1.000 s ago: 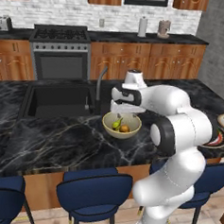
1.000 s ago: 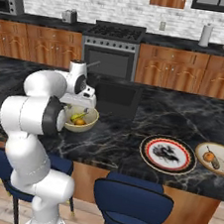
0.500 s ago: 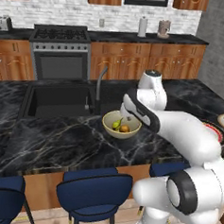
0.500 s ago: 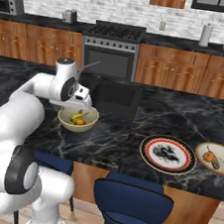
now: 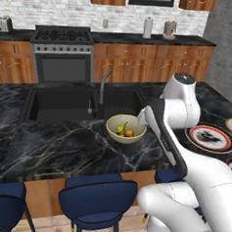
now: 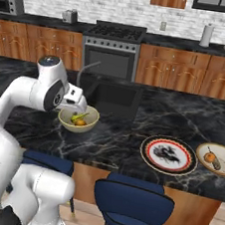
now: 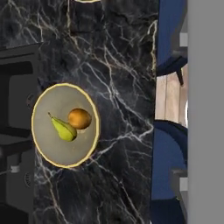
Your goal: Take the fruits from the plate on the dining counter and place two fruits in each bowl.
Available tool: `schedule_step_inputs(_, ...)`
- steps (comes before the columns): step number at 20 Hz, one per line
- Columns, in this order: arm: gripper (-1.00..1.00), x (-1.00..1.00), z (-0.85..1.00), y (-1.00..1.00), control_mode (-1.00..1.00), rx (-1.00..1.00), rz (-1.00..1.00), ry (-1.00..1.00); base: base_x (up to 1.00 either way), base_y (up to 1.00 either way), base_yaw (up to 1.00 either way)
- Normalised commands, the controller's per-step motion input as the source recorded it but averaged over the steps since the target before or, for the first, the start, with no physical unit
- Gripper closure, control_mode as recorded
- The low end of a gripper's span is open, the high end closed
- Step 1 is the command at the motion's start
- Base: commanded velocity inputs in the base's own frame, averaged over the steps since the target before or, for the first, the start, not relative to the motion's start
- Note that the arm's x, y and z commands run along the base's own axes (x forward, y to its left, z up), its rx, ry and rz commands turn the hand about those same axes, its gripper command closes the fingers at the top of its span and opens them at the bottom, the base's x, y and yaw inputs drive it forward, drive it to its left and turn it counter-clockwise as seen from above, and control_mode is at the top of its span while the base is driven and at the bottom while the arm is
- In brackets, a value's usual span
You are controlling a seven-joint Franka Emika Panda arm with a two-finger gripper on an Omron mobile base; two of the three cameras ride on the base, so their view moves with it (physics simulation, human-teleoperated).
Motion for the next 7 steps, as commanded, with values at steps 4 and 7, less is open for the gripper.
schedule_step_inputs(4, -1.0, -0.71, 0.57, -0.22, -1.0, 0.0, -0.01, -0.05, 0.0, 0.0, 0.0)
schedule_step_inputs(7, -1.0, -0.66, 0.49, -0.21, -1.0, 0.0, -0.04, -0.05, 0.0, 0.0, 0.0)
